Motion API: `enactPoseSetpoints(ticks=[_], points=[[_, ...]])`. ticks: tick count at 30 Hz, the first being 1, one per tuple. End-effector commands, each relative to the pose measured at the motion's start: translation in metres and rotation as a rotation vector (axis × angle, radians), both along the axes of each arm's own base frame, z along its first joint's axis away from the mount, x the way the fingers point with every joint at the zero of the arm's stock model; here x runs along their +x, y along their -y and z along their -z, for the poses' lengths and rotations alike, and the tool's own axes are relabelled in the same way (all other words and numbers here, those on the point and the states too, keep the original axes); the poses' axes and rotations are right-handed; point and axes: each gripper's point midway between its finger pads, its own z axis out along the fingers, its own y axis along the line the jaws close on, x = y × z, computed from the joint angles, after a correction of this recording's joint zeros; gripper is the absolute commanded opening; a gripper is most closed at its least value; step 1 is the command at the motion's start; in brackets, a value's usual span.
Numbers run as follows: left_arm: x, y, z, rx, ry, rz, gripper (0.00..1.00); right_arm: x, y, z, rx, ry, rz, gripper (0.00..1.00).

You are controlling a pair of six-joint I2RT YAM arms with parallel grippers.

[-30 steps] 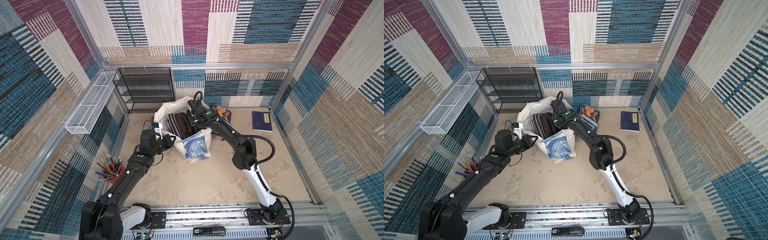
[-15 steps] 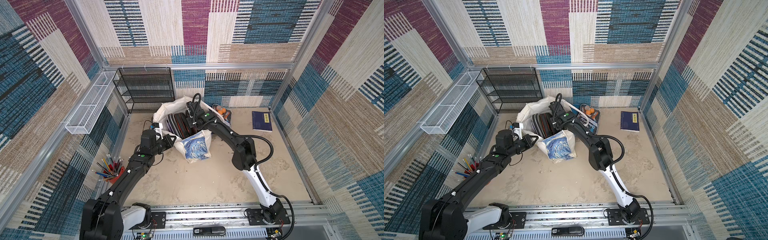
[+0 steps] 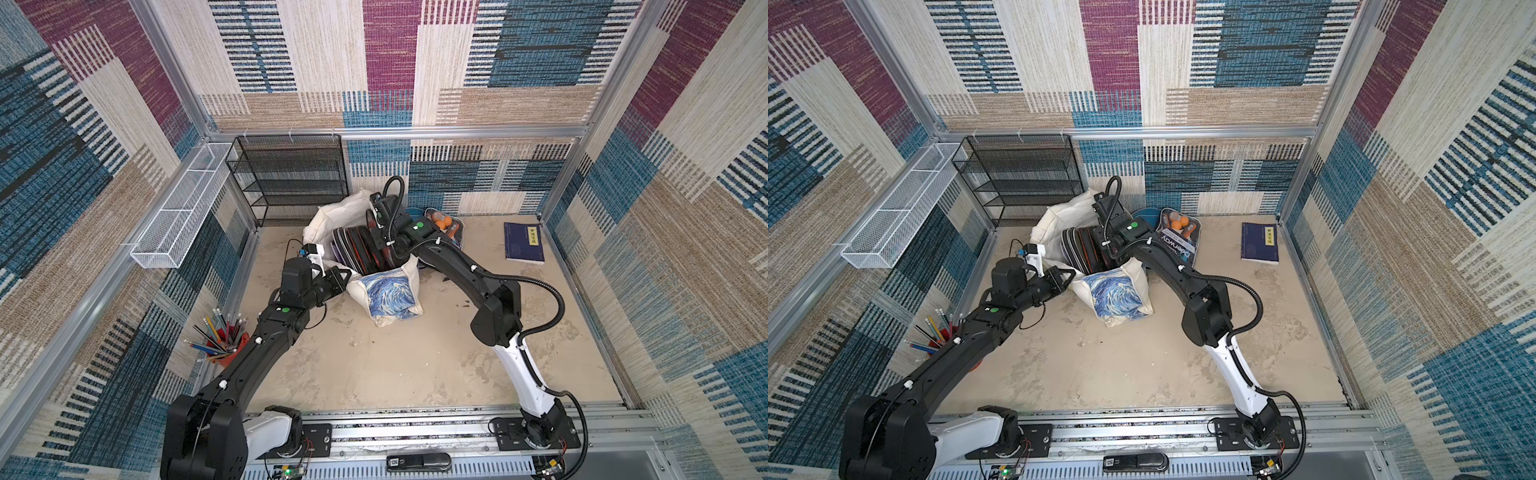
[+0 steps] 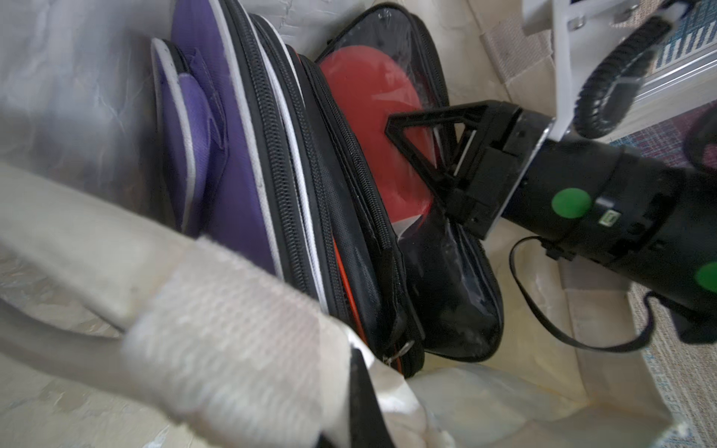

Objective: Remove the ping pong set from the canvas bag
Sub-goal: Pick up the ping pong set from the canvas bag.

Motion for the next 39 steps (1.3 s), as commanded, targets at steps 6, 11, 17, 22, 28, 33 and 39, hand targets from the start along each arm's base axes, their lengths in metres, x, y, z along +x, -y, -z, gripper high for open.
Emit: enactPoseSetpoints(ticks=[6,11,17,22,28,33,39], points=[[0.007,-0.002,-0.016,-0.004,0.049,-0.017,0.00,-0.010,-0.010,-0.061,0.078,0.108,-0.025,0.00],[0.008,0.000,-0.017,-0.008,0.050,-0.013,0.00,-0.016,-0.009,-0.091,0.109,0.155,-0.032,0.00],[0.009,-0.001,-0.016,-0.006,0.048,-0.014,0.00,-0.023,-0.005,-0.124,0.143,0.210,-0.031,0.00],[0.009,-0.001,-0.015,-0.006,0.043,-0.013,0.00,-0.032,0.002,-0.159,0.195,0.261,-0.033,0.00],[0.011,0.000,-0.011,-0.009,0.035,-0.012,0.00,-0.045,0.007,-0.199,0.276,0.317,-0.053,0.00],[0.012,-0.001,-0.010,0.000,0.035,-0.013,0.00,-0.057,0.012,-0.234,0.351,0.357,-0.074,0.00],[0.012,-0.001,-0.008,0.006,0.032,-0.018,0.00,-0.072,0.027,-0.273,0.438,0.403,-0.082,0.00]])
